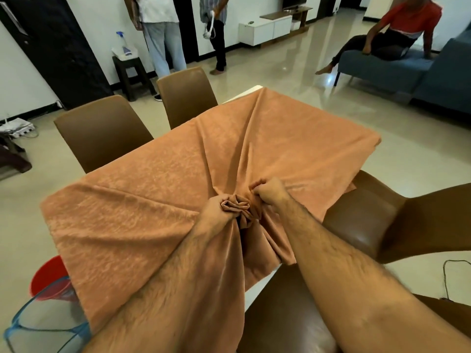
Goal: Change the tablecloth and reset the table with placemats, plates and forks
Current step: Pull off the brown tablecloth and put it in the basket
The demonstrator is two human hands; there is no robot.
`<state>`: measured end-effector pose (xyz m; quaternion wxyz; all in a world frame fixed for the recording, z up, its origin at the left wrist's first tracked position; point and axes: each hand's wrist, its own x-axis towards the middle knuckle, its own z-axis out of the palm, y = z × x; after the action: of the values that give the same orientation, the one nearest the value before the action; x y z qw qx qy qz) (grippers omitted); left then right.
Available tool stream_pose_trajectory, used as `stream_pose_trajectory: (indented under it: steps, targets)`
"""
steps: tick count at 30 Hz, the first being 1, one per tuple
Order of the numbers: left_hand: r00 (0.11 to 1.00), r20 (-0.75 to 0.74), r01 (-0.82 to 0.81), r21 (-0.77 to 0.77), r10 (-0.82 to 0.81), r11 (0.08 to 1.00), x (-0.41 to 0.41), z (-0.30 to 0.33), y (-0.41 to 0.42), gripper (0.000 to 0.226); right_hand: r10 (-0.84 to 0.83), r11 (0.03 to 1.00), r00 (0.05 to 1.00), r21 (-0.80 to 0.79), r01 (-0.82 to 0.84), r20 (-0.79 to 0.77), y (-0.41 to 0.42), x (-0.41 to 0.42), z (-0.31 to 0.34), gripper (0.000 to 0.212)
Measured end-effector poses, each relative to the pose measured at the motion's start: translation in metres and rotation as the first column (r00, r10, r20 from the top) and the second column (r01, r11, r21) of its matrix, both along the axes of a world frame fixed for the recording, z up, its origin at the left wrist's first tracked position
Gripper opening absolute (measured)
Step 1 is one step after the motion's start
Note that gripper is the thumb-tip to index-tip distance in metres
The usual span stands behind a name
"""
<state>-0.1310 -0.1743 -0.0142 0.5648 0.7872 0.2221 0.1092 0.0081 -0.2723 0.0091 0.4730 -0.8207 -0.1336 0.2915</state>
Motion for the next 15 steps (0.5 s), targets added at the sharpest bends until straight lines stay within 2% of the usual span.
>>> stream_pose_trajectory:
  steps: [3,5,7,9,12,14,15]
  targets:
    - [0.999,0.020,-0.036,0.025,0.035,0.999,0.005,-0.005,-0.003,0.050,0.167,0.986,0.976,-0.032,-0.164,0.137,0.010,-0.006,0.005,0.022]
    - [0.996,-0.019,-0.088,0.040,0.088,0.995,0.010,-0.013,0.001,0.077,0.258,0.966,0.950,-0.028,-0.257,0.175,0.016,-0.015,0.011,0.018]
    - [0.995,-0.043,-0.088,-0.044,0.086,0.995,0.012,-0.017,0.003,0.092,0.338,0.941,0.923,-0.032,-0.338,0.187,0.020,-0.021,0.011,0.017]
    - [0.997,-0.055,-0.061,-0.049,0.059,0.997,0.015,-0.027,0.009,0.081,0.421,0.907,0.891,-0.081,-0.413,0.169,0.022,-0.023,0.013,0.023]
    - [0.990,-0.091,-0.105,0.001,0.105,0.994,0.018,-0.055,0.023,0.048,0.474,0.880,0.877,-0.036,-0.473,0.075,0.021,-0.020,0.018,0.026]
    - [0.980,-0.100,-0.169,0.023,0.171,0.985,0.015,-0.053,0.025,0.031,0.378,0.925,0.916,-0.028,-0.378,0.131,0.022,-0.010,0.013,0.015]
    - [0.975,-0.099,-0.194,0.046,0.198,0.980,0.013,-0.040,0.021,0.025,0.305,0.952,0.925,-0.055,-0.300,0.229,0.018,-0.007,0.016,0.010]
